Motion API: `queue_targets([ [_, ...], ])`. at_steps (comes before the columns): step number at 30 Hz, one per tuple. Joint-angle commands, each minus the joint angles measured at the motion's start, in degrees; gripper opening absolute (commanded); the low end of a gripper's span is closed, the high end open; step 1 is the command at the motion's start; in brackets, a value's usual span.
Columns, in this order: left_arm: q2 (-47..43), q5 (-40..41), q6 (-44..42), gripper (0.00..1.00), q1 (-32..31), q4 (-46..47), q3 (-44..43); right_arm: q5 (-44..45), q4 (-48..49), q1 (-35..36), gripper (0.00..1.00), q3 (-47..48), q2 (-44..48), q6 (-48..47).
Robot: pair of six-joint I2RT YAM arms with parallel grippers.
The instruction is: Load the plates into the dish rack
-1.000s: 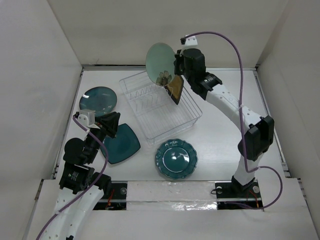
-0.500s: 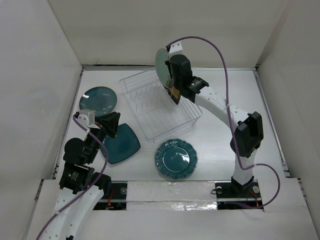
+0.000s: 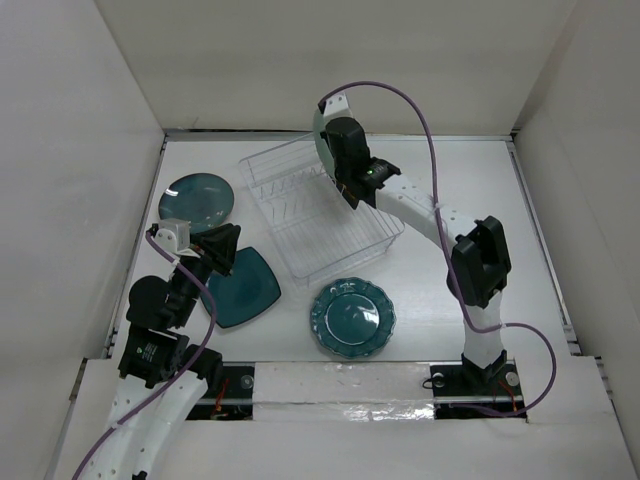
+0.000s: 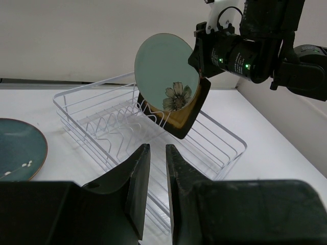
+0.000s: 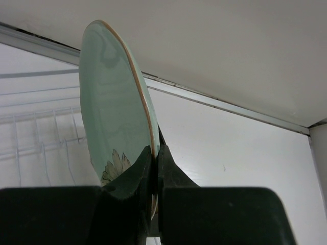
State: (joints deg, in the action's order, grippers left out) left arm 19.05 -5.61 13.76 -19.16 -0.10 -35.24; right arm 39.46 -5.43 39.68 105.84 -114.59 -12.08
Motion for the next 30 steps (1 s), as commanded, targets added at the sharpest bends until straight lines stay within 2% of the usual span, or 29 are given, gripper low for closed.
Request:
queue_targets([
  [1,-0.2,-0.4,-0.7,0.16,-0.3,2.1,-1.1,4.0,11.4,0.5,0.0,4.9,3.4,-2.0],
  [10,-0.1,-0.5,-0.7,0.16,-0.3,2.1,-1.1,5.9,12.5,0.5,0.0,3.2,3.3,-3.2],
  [16,-0.2,-0.5,-0.7,0.16,-0.3,2.1,-1.1,3.3,11.1,0.5,0.0,0.2,2.4,0.2],
  [30,-0.2,-0.6,-0.6,0.16,-0.3,2.1,-1.1,4.0,13.3,3.4,0.0,-7.1,0.5,4.9],
])
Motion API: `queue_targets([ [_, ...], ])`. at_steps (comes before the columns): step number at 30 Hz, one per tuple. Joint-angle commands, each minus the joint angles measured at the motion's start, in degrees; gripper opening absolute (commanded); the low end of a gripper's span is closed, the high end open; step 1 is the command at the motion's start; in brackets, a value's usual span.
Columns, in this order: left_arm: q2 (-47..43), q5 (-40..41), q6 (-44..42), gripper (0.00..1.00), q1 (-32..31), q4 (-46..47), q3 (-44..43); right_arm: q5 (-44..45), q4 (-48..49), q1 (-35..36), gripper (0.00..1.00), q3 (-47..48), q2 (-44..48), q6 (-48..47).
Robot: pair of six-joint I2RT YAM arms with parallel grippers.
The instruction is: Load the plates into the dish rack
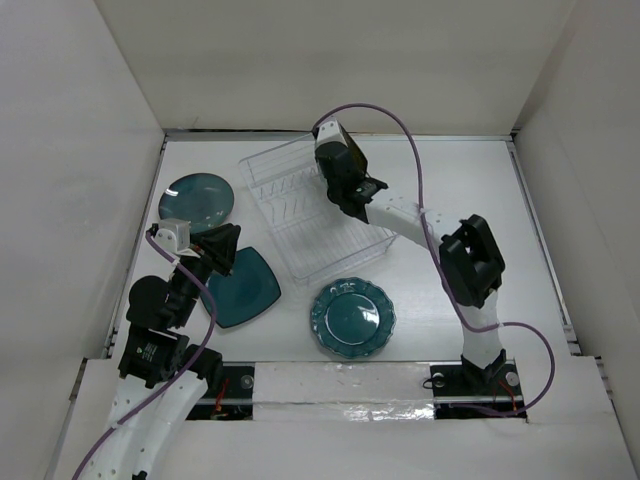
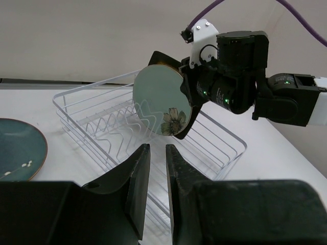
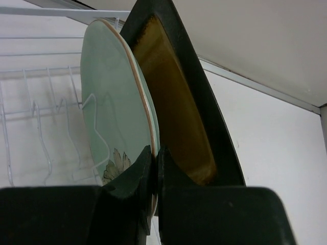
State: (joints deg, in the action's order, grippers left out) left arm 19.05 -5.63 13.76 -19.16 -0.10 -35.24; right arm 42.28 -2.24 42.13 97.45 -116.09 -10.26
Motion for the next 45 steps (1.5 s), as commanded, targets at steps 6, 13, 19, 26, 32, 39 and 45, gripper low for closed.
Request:
queue_targets([
  [6,-0.2,-0.6,-0.6,0.16,-0.3,2.2,-1.0,1.2,9.4,0.9,0.47,1.1,3.6,5.2],
  [13,-0.1,-0.6,-0.5,0.16,-0.3,2.2,-0.9,-0.2,7.0,2.9,0.65,-2.3,13.2,7.0],
  [19,-0.2,-0.3,-0.6,0.16,-0.3,2.1,-0.9,-13.7,3.4,3.6,0.0,-22.4,33.6,17.8],
  [26,0.5,-0.7,-0.6,0.16,-0.3,2.2,-1.0,-31.8,-7.4,1.7,0.0,-52.0,54.1,34.9],
  [32,0.9,-0.7,-0.6,0.16,-0.3,2.2,-1.1,-34.4,-16.1,-0.4,0.69,-67.9,64.7,50.6],
  [39,0.9,-0.4,-0.6,0.16,-0.3,1.9,-1.0,-51.5,-8.9,-8.5,0.72,-79.6,67.3,55.2],
  [45,1.1,-0.7,-0.6,0.16,-0.3,2.0,-1.0,-64.2,4.9,-10.7,0.68,-82.5,56.6,54.0],
])
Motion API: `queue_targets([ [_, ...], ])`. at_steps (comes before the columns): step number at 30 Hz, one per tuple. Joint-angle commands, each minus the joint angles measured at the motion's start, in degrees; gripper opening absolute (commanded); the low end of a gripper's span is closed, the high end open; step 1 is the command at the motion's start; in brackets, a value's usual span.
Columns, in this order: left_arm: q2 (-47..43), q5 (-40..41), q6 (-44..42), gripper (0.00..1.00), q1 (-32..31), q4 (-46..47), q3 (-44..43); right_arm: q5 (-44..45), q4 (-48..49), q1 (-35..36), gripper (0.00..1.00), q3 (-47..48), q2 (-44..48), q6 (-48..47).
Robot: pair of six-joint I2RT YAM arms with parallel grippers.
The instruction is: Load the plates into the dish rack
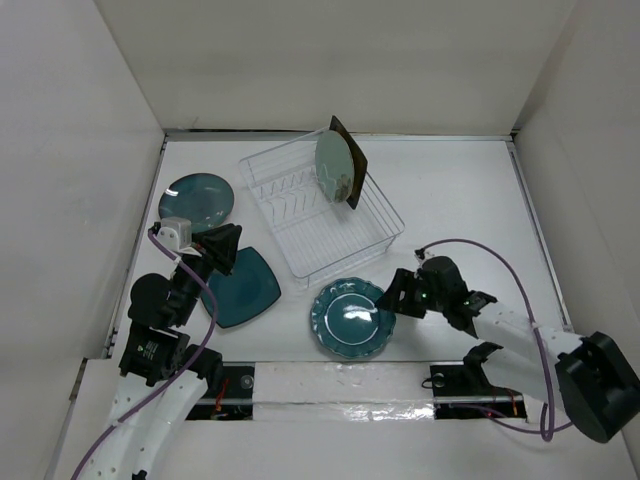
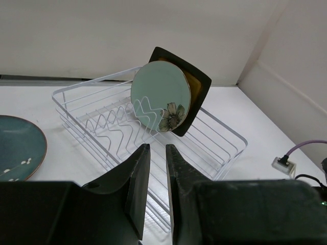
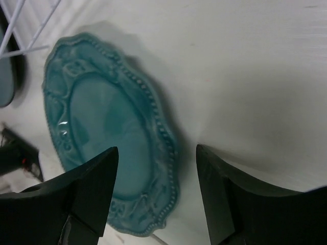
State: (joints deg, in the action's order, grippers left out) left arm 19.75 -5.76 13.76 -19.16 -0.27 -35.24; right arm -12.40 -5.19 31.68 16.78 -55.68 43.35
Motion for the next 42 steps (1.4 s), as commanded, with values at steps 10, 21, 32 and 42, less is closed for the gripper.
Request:
queue_targets([
  [10,0.4,-0.3,-0.6,0.16,-0.3,1.9,-1.1,-13.4,19.5,-2.6,0.33,-2.8,-19.3,0.8],
  [21,0.5,-0.2,-0.6,0.16,-0.3,1.9,-1.1,-15.2,15.6,-1.2,0.0,-3.1,-13.0,0.5],
  [32,0.6,-0.3,-0.7,0.16,-0.3,2.0,-1.0,-24.3,11.8,5.4,0.0,1.4,5.2,4.0],
  [42,0.3,0.0,-0.7,0.16,-0.3,1.9,-1.1,-32.3,17.3,7.3,0.0,16.7,10.8,7.2],
])
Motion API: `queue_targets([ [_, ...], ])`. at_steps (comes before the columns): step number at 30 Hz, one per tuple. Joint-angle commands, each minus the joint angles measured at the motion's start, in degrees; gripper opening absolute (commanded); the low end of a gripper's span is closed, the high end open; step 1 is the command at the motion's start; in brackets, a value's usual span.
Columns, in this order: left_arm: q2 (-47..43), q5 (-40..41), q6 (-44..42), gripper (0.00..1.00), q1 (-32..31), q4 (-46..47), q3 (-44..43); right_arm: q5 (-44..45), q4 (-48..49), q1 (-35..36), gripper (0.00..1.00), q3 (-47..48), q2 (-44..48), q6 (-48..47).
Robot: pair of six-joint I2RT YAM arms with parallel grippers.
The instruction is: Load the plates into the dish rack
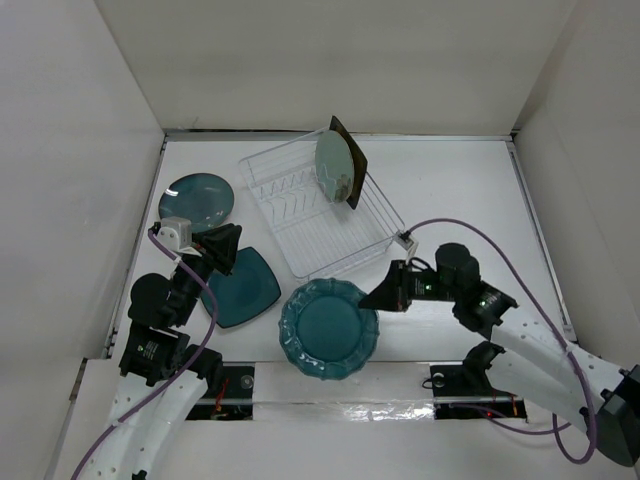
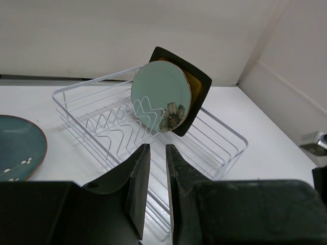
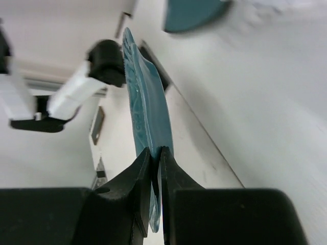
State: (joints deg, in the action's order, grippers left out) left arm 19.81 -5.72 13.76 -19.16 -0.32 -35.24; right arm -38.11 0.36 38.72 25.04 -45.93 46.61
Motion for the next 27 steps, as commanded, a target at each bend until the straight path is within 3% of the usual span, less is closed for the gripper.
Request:
queue_targets([
  [1,0.2,0.0,-0.7,0.16,-0.3,2.0,-1.1,-6.5,12.7,0.3,0.0,9.8,0.3,3.9],
  [10,-0.4,-0.3,-0.6,0.16,-0.3,2.1,-1.0,0.9,26.6,-8.5,0.0,22.4,-12.5,3.4],
  [16,-0.8,-0.9,-0.3,0.16,-0.3,2.2,-0.9,4.4,27.3,-13.6,0.0,37.9,-25.2,-0.9],
  [21,-0.6,-1.5,-0.2,0.16,-0.3,2.3,-0.8,11.6,21.2,-14.2,0.0,50.2,-35.7,-7.5],
  [27,-0.5,-1.8,-0.1,0.16,-0.3,2.4,-0.9,28.4,9.2,-12.9,0.0,64.2,-44.0,-20.9],
])
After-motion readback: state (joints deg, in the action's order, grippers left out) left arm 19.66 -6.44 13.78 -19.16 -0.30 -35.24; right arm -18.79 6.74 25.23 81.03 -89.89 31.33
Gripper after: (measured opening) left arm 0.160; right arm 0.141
